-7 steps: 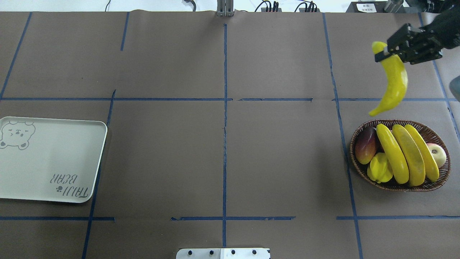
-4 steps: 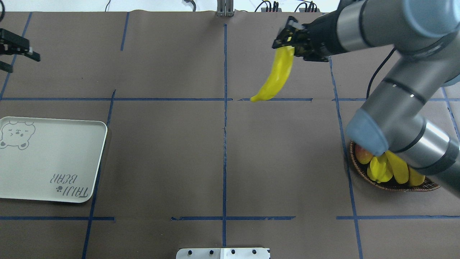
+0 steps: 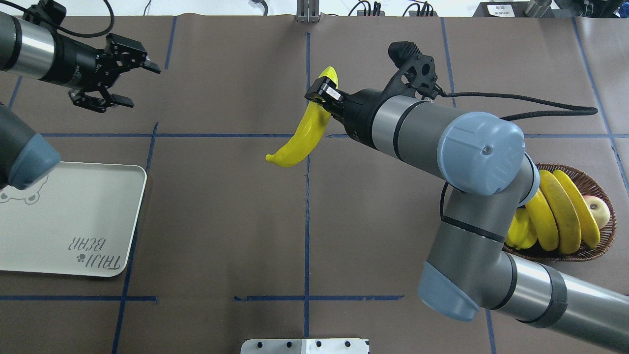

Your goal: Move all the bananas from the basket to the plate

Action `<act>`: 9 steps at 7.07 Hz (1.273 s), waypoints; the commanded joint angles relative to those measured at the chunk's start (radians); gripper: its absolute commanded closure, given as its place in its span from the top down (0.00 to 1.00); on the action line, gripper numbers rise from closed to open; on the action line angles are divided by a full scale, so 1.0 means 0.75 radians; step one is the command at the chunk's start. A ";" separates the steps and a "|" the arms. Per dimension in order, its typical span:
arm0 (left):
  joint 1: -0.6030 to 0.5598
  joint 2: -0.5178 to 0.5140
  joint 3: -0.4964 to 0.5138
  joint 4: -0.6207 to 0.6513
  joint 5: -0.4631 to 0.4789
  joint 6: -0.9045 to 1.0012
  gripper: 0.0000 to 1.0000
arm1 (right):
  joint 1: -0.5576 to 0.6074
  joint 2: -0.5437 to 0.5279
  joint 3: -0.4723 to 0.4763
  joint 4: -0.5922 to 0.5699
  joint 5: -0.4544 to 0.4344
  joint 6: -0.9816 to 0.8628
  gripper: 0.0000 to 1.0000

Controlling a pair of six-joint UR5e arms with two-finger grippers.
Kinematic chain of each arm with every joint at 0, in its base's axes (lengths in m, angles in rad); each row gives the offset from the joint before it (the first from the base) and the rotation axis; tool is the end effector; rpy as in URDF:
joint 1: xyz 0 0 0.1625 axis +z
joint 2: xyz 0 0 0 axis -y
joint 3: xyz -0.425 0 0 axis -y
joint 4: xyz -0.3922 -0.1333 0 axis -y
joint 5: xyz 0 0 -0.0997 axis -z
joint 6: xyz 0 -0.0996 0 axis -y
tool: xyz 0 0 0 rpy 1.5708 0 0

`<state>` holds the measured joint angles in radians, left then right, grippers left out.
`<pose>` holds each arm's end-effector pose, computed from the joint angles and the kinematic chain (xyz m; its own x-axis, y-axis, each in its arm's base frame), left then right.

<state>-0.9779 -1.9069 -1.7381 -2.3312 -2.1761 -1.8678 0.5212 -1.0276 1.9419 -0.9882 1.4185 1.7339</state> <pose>0.2672 -0.5337 0.3042 0.0506 -0.5058 -0.8612 0.4117 0.7962 -0.4434 -0.4157 -0.4098 0.1235 -0.0380 0.1632 0.9859 -0.6255 0.7655 -0.1509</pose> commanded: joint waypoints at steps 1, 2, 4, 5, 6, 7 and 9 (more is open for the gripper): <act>0.219 -0.038 -0.075 -0.152 0.371 -0.644 1.00 | -0.024 0.000 0.008 -0.002 -0.133 0.076 0.00; 0.293 -0.043 -0.136 -0.142 0.473 -0.864 1.00 | -0.032 0.000 0.008 -0.002 -0.191 0.081 0.00; 0.316 -0.043 -0.198 -0.123 0.488 -1.159 1.00 | -0.032 -0.004 0.014 -0.018 -0.283 0.144 0.00; 0.383 -0.077 -0.196 -0.105 0.579 -1.243 1.00 | -0.046 -0.002 0.010 -0.020 -0.310 0.147 0.00; 0.521 -0.169 -0.194 0.037 0.712 -1.250 1.00 | -0.069 0.000 0.010 -0.020 -0.345 0.147 0.00; 0.567 -0.224 -0.202 0.119 0.751 -1.252 1.00 | -0.069 0.006 0.010 -0.020 -0.347 0.145 0.00; 0.584 -0.217 -0.247 0.122 0.752 -1.255 1.00 | -0.069 0.006 0.008 -0.052 -0.376 0.147 0.00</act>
<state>-0.5526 -2.0658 -1.9071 -2.2502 -1.6193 -2.8063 0.4708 -1.0251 1.9487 -1.0097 1.1544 1.8428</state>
